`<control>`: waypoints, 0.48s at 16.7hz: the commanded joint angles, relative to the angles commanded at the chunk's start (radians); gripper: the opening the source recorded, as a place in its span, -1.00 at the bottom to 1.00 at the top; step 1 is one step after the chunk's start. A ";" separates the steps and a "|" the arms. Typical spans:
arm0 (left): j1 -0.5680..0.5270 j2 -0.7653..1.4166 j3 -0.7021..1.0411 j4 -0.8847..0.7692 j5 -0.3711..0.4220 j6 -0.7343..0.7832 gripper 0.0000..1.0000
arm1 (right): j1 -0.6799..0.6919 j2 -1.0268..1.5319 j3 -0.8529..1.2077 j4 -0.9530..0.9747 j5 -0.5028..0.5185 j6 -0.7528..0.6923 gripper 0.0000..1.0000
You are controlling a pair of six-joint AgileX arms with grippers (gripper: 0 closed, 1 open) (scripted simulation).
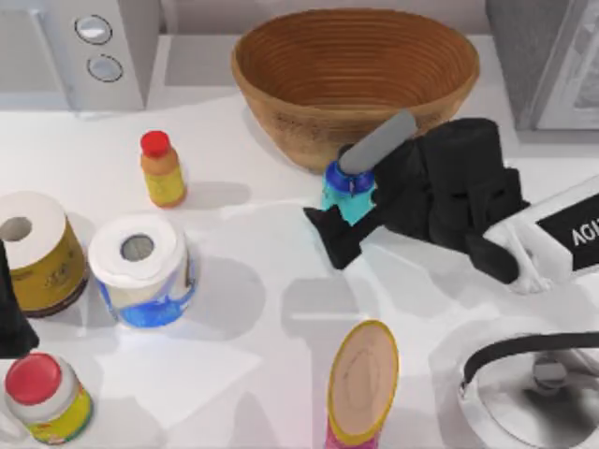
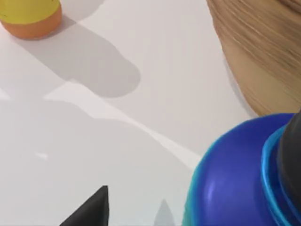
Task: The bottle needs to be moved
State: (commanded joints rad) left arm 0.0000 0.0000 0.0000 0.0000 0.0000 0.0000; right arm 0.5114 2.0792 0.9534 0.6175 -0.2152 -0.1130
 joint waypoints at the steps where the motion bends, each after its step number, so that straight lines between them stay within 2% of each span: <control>1: 0.000 0.000 0.000 0.000 0.000 0.000 1.00 | 0.004 0.018 0.011 0.008 0.004 0.002 1.00; 6: 0.000 0.000 0.000 0.000 0.000 0.000 1.00 | 0.006 0.027 0.016 0.012 0.006 0.003 1.00; 8: 0.000 0.000 0.000 0.000 0.000 0.000 1.00 | 0.006 0.027 0.016 0.012 0.006 0.003 0.70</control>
State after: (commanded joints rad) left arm 0.0000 0.0000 0.0000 0.0000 0.0000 0.0000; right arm 0.5175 2.1065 0.9696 0.6294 -0.2091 -0.1101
